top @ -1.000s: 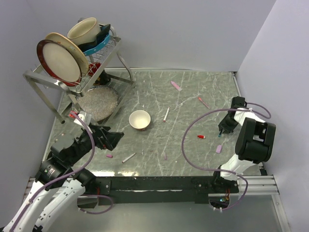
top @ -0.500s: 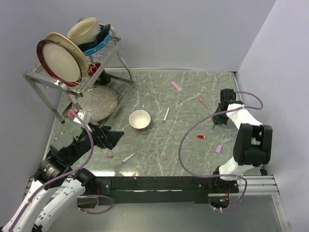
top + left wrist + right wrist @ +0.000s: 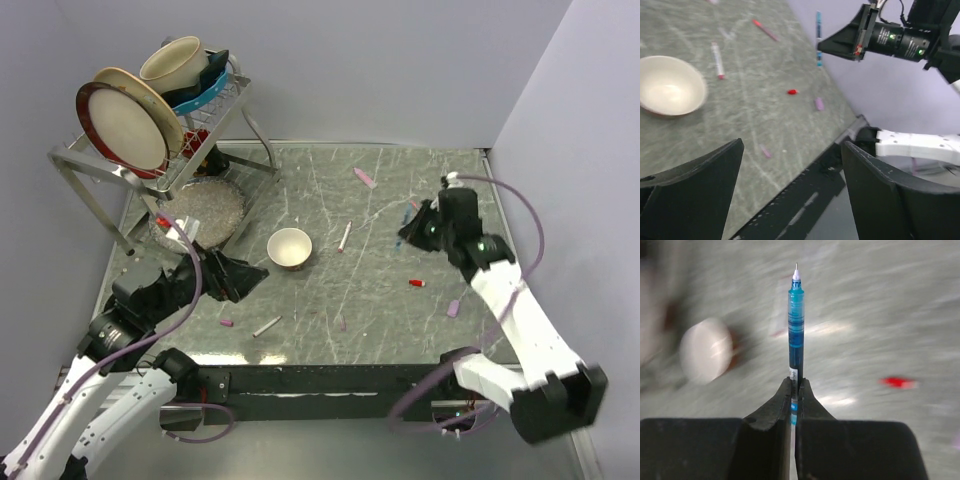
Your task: Insert the pens into the pen caps
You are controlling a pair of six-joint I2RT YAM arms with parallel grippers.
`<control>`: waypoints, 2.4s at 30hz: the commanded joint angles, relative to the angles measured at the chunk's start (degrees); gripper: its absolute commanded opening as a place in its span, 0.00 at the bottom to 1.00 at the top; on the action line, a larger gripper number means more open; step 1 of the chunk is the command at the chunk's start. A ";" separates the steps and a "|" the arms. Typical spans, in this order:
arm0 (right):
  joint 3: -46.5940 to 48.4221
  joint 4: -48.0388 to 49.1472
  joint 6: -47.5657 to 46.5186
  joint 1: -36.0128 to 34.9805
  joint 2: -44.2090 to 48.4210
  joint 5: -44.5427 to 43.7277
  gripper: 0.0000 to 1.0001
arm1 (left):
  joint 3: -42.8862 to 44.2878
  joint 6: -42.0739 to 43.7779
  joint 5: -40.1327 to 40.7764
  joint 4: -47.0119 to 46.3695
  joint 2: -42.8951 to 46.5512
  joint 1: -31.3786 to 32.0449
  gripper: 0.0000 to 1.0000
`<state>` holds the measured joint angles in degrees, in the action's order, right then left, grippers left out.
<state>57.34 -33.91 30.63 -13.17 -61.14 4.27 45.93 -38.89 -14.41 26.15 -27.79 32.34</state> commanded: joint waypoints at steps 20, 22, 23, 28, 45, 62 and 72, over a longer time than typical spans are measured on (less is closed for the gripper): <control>-8.04 33.82 27.02 -45.01 10.88 -7.00 0.00 | -9.81 -19.64 -29.62 -45.31 -16.68 1.94 0.69; -7.25 33.82 27.02 -45.54 9.91 -7.61 0.00 | -9.63 -19.90 -29.97 -45.84 -16.94 2.38 0.67; -7.07 35.39 27.02 -45.63 9.64 -7.87 0.00 | -9.37 -19.73 -30.06 -45.49 -17.12 2.47 0.65; -5.31 35.23 26.24 -45.81 9.47 -9.63 0.00 | -8.76 -19.11 -29.88 -43.82 -17.74 3.08 0.57; -4.70 37.78 26.15 -47.65 7.44 -6.38 0.00 | -6.47 -20.25 -30.50 -46.27 -21.52 3.70 0.12; 5.93 29.88 19.47 -46.60 4.38 -13.33 0.47 | -10.07 -20.26 -32.25 -45.49 -16.59 3.79 0.01; 9.37 23.81 19.55 -46.42 1.03 -14.12 0.47 | -8.76 -18.68 -31.82 -42.77 -15.98 3.79 0.01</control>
<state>64.14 -5.98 51.09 -59.96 -59.77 -7.11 35.81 -59.37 -45.60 -15.16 -45.19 35.88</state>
